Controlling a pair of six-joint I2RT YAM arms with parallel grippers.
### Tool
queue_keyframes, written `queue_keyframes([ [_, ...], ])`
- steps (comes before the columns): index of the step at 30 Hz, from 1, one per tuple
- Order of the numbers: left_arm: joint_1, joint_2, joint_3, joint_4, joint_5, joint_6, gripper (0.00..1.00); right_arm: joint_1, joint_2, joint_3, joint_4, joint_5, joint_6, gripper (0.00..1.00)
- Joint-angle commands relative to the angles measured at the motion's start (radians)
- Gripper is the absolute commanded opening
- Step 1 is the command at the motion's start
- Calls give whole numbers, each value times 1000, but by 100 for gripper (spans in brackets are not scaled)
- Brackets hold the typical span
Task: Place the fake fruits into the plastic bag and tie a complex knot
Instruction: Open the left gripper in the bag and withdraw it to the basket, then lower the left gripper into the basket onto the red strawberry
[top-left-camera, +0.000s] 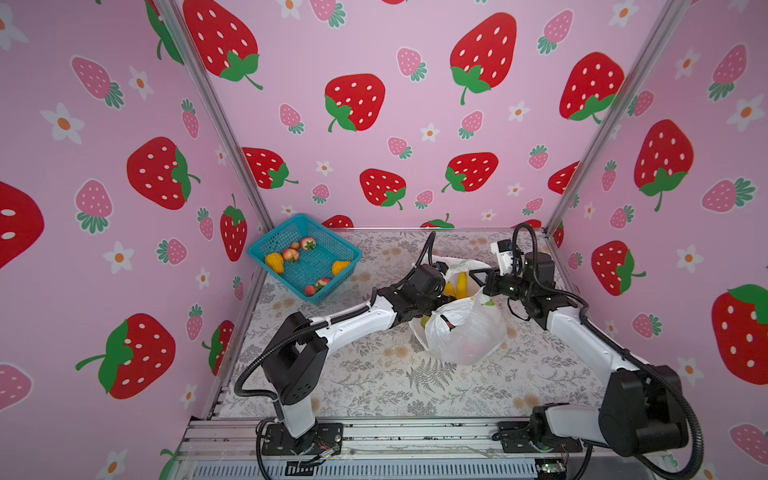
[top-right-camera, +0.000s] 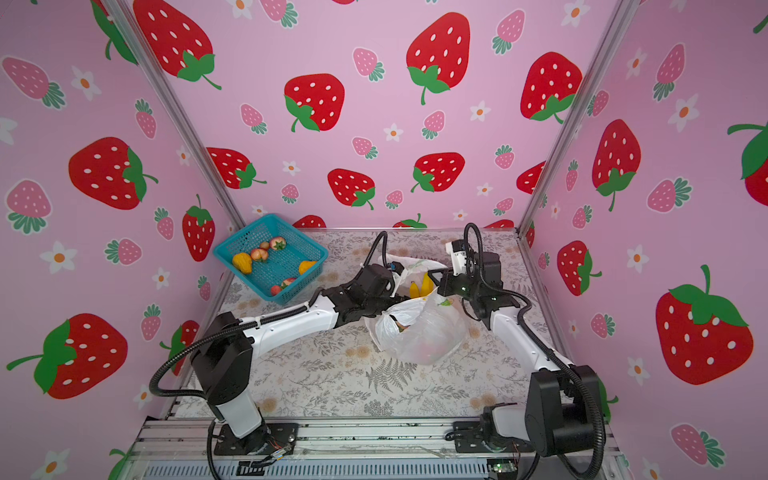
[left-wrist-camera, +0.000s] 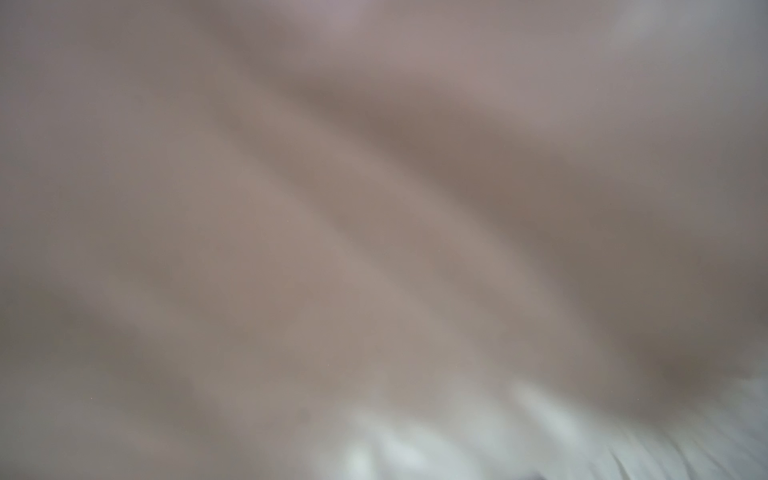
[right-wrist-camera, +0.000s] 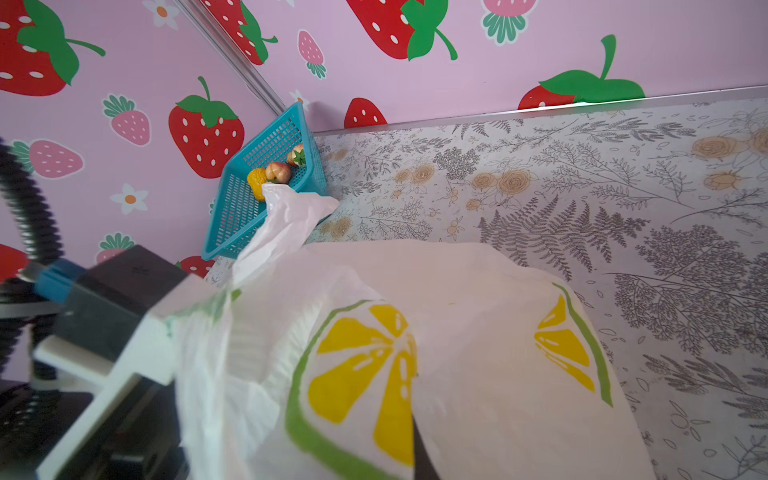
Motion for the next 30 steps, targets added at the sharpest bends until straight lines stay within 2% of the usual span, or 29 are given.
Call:
queue_keyframes([
  [1,6,-39,-10,17,-8,35,70,5,-2,14,10,-4,-1,10],
  [9,23,-93,-22,0,47,39,71,3,0,9,7,4,-8,10],
  [16,113,-281,-109,19,151,37,66,3,2,5,4,9,-16,10],
  [19,197,-398,-149,-14,92,17,65,4,8,3,12,8,-16,10],
  [23,359,-498,-151,-157,-144,-10,65,3,17,3,20,0,-19,10],
  [26,527,-488,-138,-230,-212,-30,65,4,17,0,35,-4,-20,10],
  [30,740,-381,-92,-299,-218,-40,66,3,18,1,33,-6,-33,10],
])
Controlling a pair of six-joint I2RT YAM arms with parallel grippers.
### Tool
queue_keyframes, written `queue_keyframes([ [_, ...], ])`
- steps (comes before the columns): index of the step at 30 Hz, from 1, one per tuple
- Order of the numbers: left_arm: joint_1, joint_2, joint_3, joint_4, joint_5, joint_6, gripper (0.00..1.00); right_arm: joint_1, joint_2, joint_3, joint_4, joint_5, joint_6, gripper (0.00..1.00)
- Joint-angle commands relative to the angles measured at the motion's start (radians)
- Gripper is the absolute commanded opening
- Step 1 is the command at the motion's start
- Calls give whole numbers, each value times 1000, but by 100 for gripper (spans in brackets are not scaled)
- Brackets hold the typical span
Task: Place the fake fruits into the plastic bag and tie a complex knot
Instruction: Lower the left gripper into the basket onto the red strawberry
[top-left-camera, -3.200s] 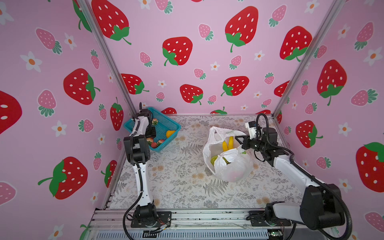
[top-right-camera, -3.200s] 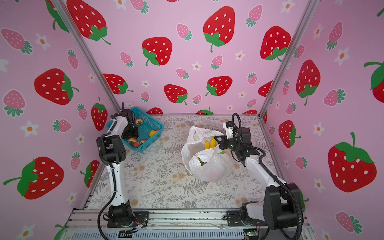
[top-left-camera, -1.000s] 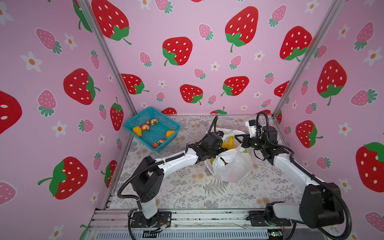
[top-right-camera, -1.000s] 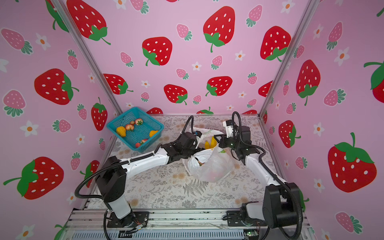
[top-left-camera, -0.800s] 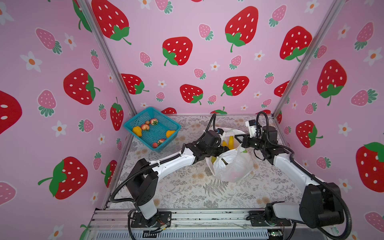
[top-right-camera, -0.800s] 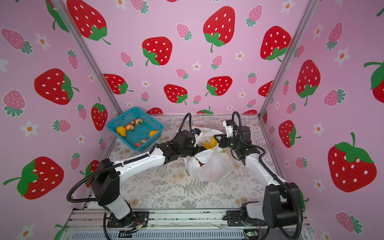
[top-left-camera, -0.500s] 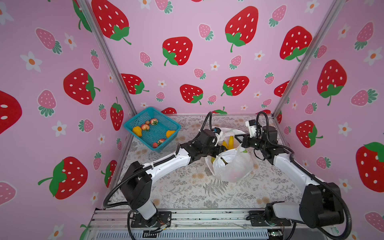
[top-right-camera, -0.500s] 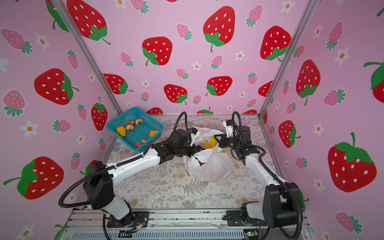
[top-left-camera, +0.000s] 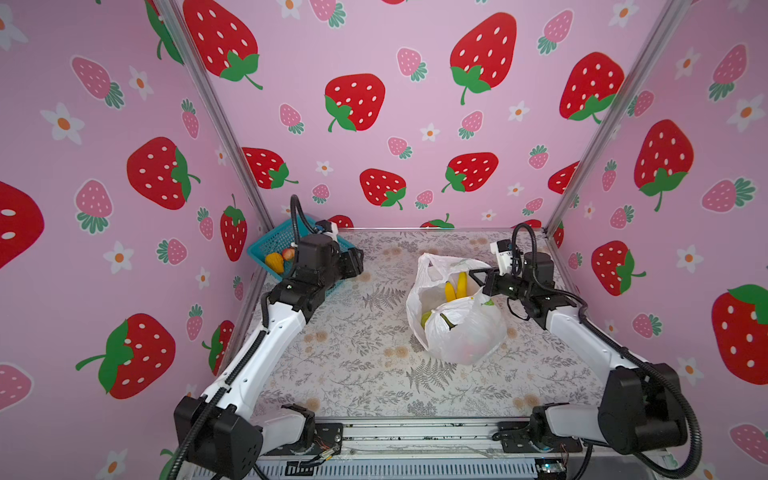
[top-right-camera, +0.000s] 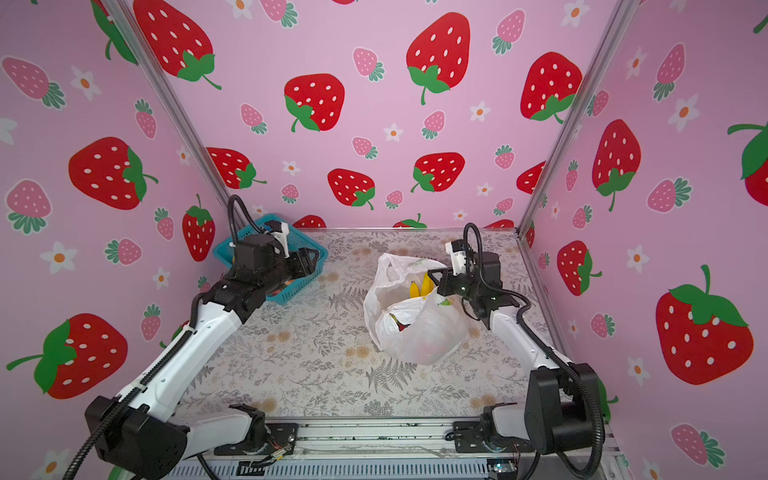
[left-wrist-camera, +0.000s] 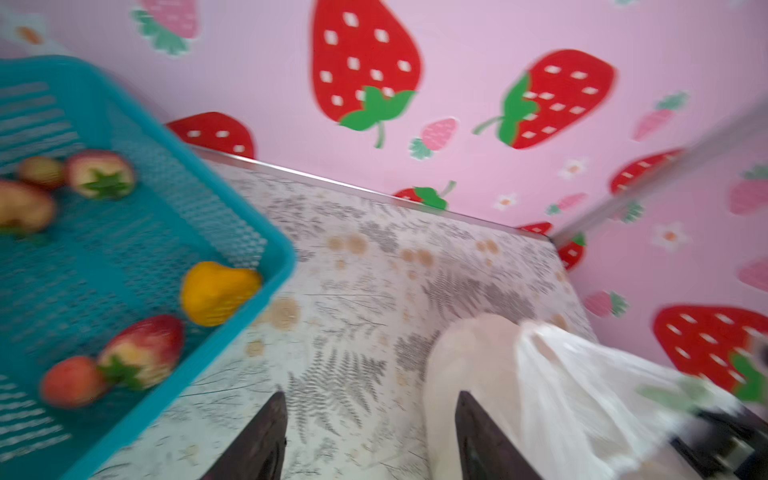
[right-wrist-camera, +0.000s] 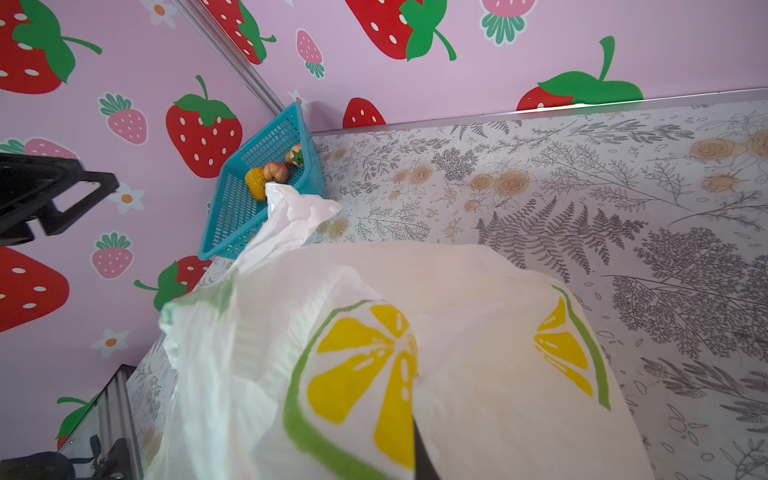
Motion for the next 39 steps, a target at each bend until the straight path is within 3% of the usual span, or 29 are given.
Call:
queue_keyframes([
  [1,143,114,55,-136,-59,-23,66,4,8,2,17,-10,-30,10],
  [4,244,243,139,-183,-2,-14,66,3,7,-5,22,-17,-35,10],
  [7,288,401,276,-284,36,35,67,3,4,-14,29,-22,-35,10],
  [17,298,825,755,-708,68,293,67,3,-40,-35,20,18,-58,10],
  [23,290,958,913,-824,89,392,69,3,-29,-36,31,0,-46,10],
  [34,275,1100,1033,-893,105,432,71,3,-25,-34,25,0,-49,10],
  [39,276,1117,1056,-922,17,431,69,3,-23,-35,25,-1,-49,10],
])
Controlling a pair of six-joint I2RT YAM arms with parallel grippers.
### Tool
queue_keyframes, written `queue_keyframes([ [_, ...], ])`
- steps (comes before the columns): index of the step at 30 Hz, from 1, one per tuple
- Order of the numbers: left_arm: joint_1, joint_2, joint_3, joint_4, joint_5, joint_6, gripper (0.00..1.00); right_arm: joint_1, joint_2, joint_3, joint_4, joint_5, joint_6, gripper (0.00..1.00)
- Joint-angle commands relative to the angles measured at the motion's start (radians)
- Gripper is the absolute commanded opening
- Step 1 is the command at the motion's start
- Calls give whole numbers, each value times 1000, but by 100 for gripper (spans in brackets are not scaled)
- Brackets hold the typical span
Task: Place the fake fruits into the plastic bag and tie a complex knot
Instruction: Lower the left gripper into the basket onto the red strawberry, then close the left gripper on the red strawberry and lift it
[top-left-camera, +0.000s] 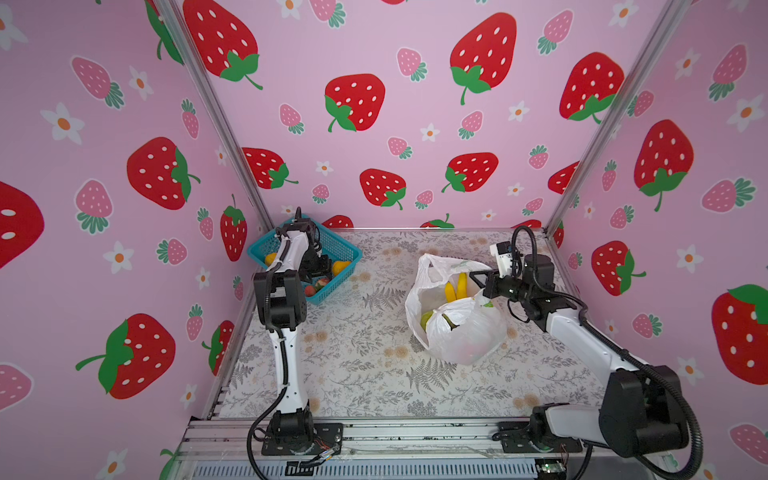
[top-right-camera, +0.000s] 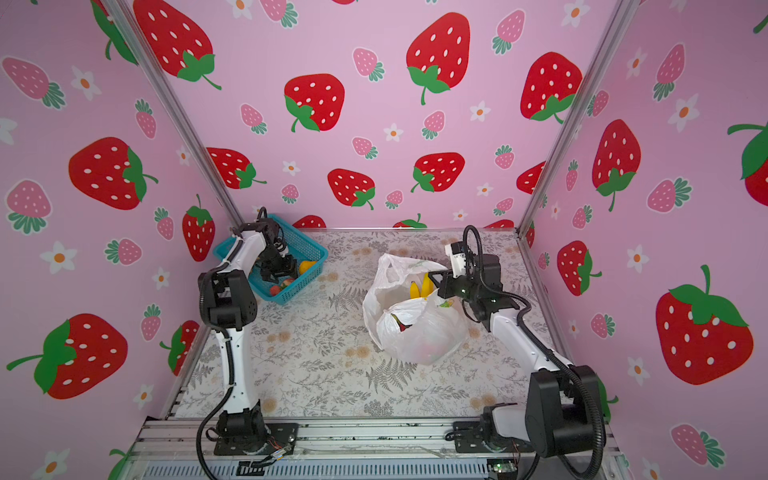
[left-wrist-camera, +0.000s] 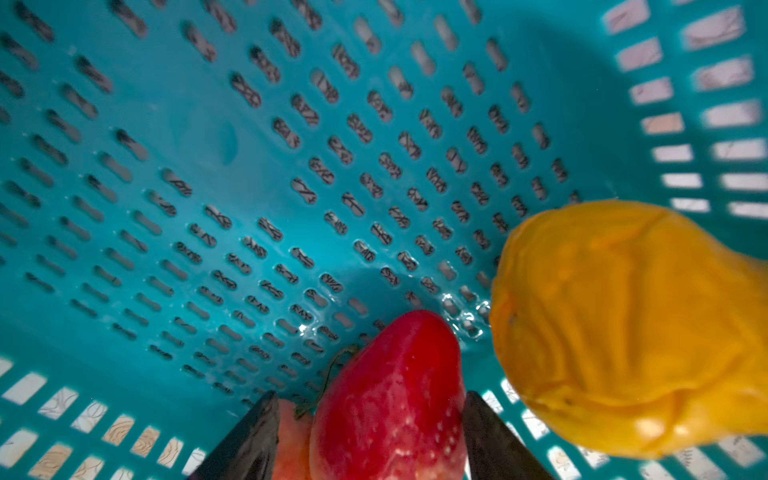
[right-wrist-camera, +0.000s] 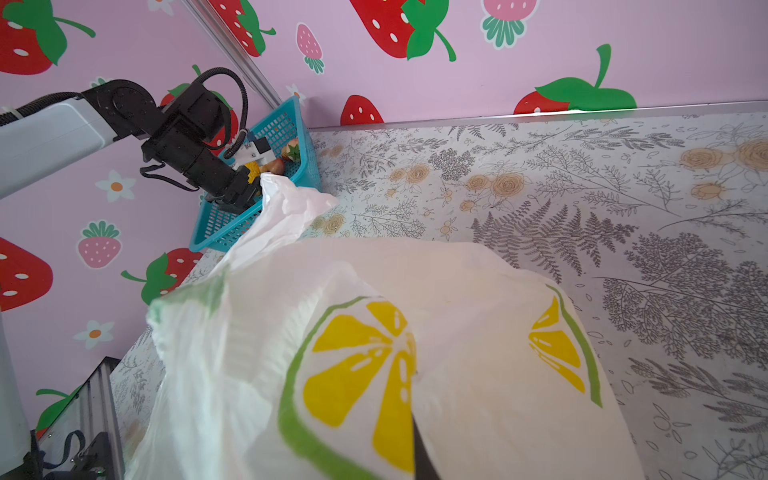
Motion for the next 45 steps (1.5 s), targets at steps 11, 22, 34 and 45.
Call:
queue_keyframes([
  [11,8,-100,-16,7,-138,-65,68,3,-15,-13,13,-4,-16,10],
  [22,-14,-29,60,-130,-40,83,75,4,-8,-14,20,-13,-11,10],
  [34,-26,41,76,-173,4,90,65,3,-8,-16,19,-10,-13,10],
  [45,-32,93,86,-186,3,78,67,3,-11,-19,19,-10,-14,10],
])
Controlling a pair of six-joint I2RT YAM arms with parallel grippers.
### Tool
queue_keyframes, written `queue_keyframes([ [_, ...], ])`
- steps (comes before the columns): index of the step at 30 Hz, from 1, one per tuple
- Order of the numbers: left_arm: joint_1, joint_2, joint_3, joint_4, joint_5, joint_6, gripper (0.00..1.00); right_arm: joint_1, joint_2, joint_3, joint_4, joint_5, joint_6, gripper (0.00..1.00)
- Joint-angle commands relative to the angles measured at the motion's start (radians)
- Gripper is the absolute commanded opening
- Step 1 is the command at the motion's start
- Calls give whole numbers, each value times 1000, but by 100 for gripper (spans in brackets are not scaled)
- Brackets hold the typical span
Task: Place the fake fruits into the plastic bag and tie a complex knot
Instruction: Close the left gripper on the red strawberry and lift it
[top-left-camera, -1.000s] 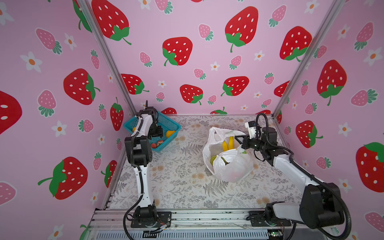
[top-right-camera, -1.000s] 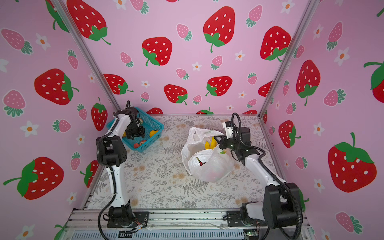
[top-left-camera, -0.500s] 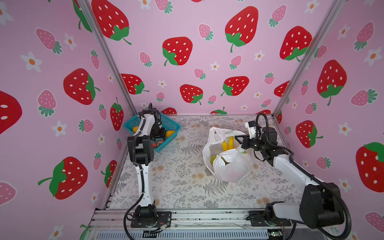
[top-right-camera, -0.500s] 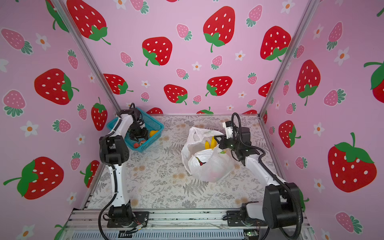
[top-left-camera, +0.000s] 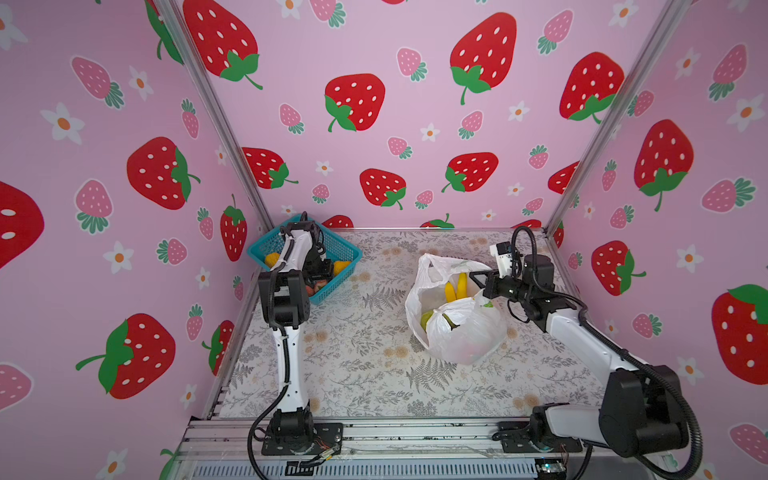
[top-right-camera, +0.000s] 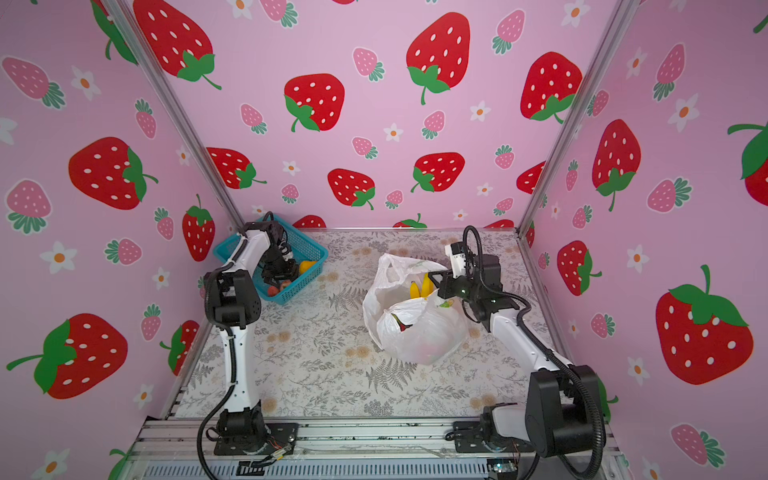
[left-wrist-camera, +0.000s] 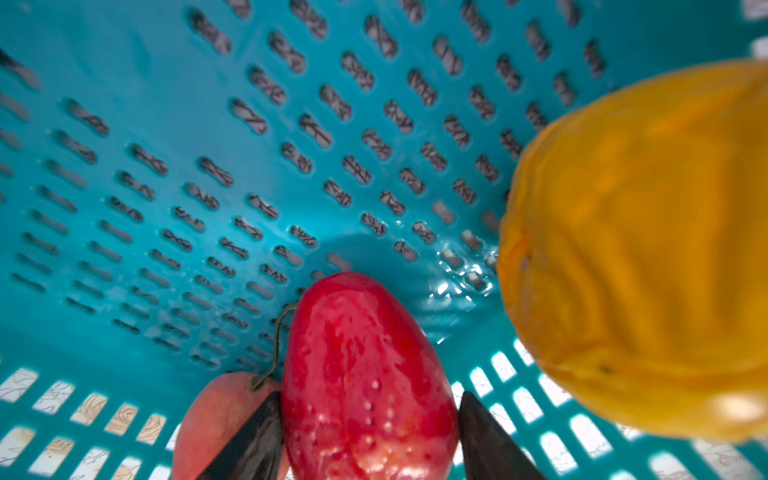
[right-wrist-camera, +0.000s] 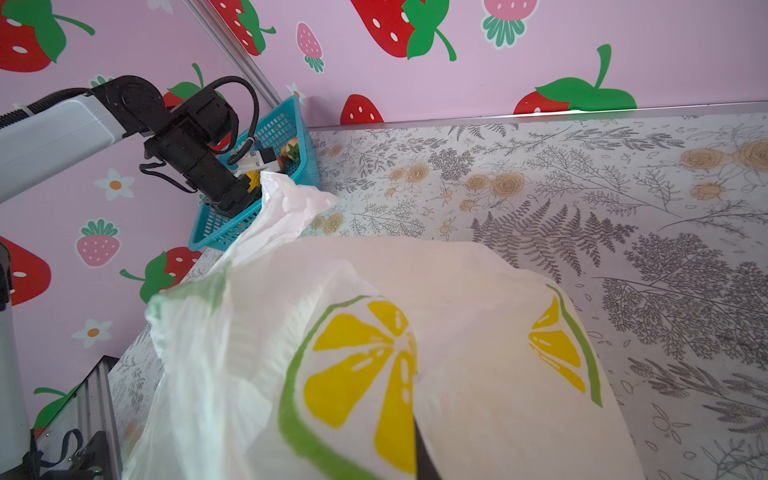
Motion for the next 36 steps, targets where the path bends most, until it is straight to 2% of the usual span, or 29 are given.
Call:
queue_keyframes([
  [1,-10,48,23,-53,6,11,67,3,-10,-14,14,-9,-10,10],
  [9,-11,65,36,-57,6,4,69,3,-10,-14,14,-10,-10,10],
  [15,-15,37,62,-62,-15,-15,54,4,-11,-14,14,-9,-10,10],
  [22,-15,-112,61,-20,-47,-63,49,3,-10,-14,12,-5,-10,10],
  [26,-35,-267,-6,54,-40,-102,48,3,-12,-13,7,3,-14,10],
  [31,-133,-505,-173,173,-12,-153,48,3,-13,-10,6,17,-19,10],
  [34,-248,-666,-332,274,36,-168,48,2,-15,-7,1,31,-24,10],
  [36,-346,-768,-436,336,112,-158,48,2,-13,-2,-6,36,-26,10],
])
